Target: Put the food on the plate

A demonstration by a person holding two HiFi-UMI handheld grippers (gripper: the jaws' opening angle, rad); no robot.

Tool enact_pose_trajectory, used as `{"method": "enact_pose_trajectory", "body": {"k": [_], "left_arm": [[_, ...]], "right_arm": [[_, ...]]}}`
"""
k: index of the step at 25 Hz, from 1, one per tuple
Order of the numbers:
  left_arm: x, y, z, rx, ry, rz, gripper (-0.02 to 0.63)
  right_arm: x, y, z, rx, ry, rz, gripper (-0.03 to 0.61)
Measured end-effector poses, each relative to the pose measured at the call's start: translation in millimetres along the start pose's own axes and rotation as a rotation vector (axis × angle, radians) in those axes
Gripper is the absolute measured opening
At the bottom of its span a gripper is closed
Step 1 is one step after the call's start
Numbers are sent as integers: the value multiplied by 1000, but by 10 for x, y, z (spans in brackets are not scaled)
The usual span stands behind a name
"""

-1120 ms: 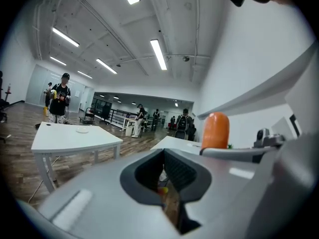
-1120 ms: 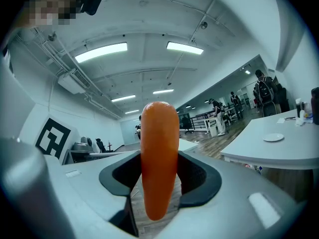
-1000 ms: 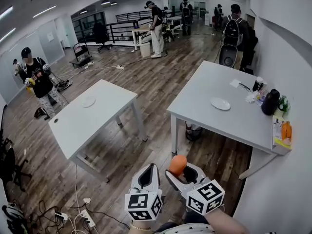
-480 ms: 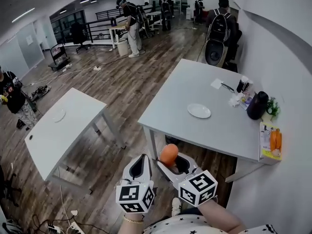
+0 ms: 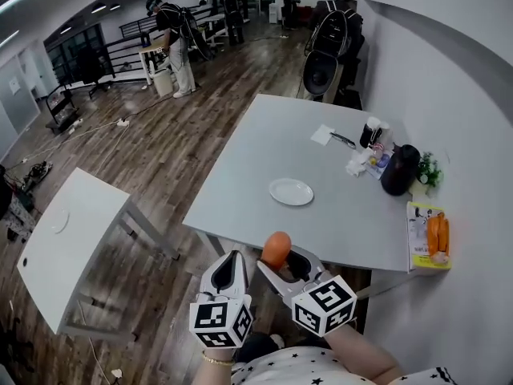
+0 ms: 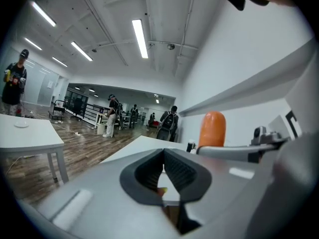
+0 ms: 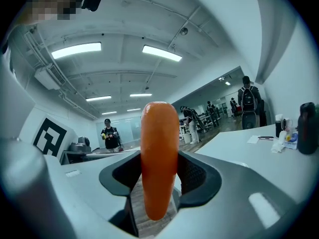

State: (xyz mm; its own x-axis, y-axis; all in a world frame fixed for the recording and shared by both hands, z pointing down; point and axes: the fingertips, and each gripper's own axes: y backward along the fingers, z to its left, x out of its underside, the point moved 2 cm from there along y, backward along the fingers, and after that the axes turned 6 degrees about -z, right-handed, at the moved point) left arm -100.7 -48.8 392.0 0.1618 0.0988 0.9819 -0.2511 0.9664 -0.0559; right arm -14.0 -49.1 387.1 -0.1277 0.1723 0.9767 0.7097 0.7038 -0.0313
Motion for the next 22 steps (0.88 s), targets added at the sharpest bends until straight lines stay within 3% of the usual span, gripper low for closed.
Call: {"method": "enact_pose_trajectory", "body": {"k": [13, 22], "left_arm": [[292, -1268, -216, 149, 1, 64, 6], [358, -2345, -87, 191, -2, 80, 6]], "right_arm": [[113, -298, -1225, 160, -32, 34, 218], [65, -854, -2098, 203, -24, 105, 218]]}}
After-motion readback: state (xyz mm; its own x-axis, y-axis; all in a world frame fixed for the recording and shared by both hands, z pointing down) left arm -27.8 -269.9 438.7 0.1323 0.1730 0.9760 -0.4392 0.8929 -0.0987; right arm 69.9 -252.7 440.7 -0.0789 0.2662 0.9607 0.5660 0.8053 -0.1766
